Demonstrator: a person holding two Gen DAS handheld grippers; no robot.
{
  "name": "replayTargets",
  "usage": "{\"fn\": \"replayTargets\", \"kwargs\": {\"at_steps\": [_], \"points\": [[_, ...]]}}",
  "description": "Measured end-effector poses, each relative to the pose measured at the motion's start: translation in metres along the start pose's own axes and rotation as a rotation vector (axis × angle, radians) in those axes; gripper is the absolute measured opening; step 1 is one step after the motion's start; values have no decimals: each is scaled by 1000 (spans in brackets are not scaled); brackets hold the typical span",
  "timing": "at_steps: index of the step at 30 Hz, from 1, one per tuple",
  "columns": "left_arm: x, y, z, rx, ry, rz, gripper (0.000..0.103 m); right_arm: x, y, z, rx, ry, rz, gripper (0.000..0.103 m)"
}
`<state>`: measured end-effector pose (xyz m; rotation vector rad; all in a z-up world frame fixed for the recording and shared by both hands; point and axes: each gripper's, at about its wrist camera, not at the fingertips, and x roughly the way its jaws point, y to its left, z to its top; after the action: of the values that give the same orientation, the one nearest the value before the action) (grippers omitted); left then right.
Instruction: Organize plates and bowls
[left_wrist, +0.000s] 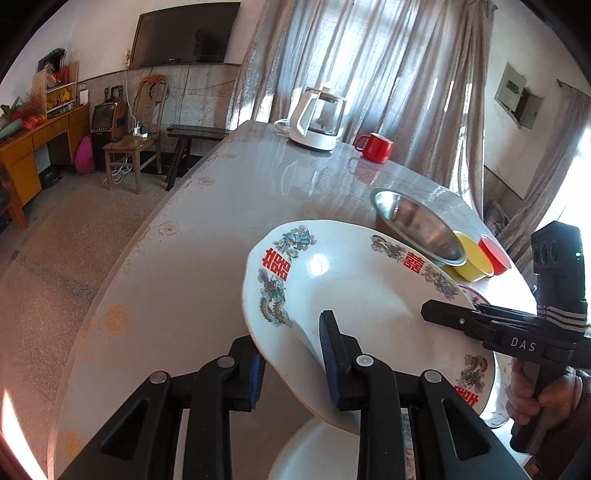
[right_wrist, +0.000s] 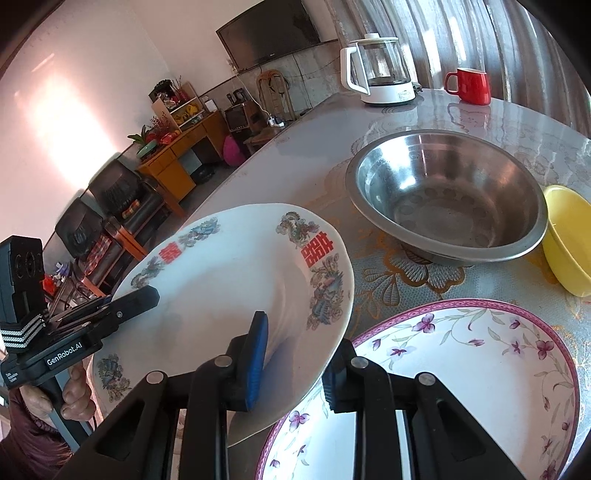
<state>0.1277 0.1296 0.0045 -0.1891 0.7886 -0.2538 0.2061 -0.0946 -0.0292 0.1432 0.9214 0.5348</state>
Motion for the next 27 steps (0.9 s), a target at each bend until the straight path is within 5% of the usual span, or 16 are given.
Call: {"fn": "replayTargets", "kwargs": {"at_steps": [11, 27], "points": [[-22, -64, -14, 68, -12, -119, 28, -71, -28, -38, 75, -70, -13, 25], [16, -149, -42, 108, 138, -222, 30, -124, -93, -84, 241, -69, -144, 28]]}}
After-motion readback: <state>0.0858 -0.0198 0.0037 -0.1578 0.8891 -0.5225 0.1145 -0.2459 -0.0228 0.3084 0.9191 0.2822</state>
